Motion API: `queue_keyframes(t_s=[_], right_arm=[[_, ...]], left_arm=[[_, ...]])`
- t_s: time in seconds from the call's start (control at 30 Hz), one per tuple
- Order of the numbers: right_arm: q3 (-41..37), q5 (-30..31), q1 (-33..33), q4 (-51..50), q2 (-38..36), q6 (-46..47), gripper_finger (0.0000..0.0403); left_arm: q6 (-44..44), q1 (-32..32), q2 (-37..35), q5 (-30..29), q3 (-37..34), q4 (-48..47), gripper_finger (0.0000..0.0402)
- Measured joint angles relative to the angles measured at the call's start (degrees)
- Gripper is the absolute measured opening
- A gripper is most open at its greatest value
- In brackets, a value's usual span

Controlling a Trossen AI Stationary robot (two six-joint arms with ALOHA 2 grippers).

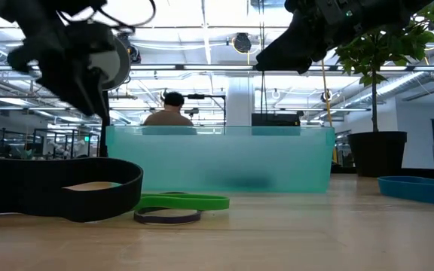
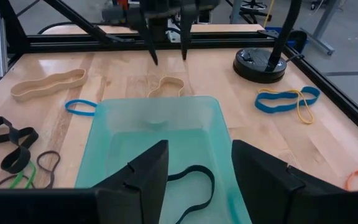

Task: Pick and place rubber bands into bin
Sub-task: Put the brown rubber band into the green bin

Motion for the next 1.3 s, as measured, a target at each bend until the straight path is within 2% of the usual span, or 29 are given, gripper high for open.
queue_keyframes(t_s=[0.2, 0.5, 0.93, 1.07, 1.3], right_arm=[[0.0, 0.0, 0.0, -0.2, 0.0, 0.0, 0.0169], [0.0, 0.0, 0.0, -0.7, 0.0, 0.1, 0.0169], [0.0, -0.1, 0.0, -1.0, 0.0, 0.2, 0.0169], [0.0, -0.1, 0.0, -1.3, 0.0, 0.2, 0.0169], [0.0, -0.1, 0.0, -1.3, 0.0, 0.2, 0.0169]], left_arm=[[3.2, 0.3, 8.4, -0.2, -0.1, 1.8, 0.0232], [4.6, 2.2, 17.6, 1.9, -0.1, 11.5, 0.0232], [4.5, 2.6, 24.8, 4.0, 0.1, 14.0, 0.0228], [4.4, 2.8, 24.9, 6.3, 0.0, 14.0, 0.0193], [4.4, 4.0, 25.0, 9.7, 0.0, 14.1, 0.0094]])
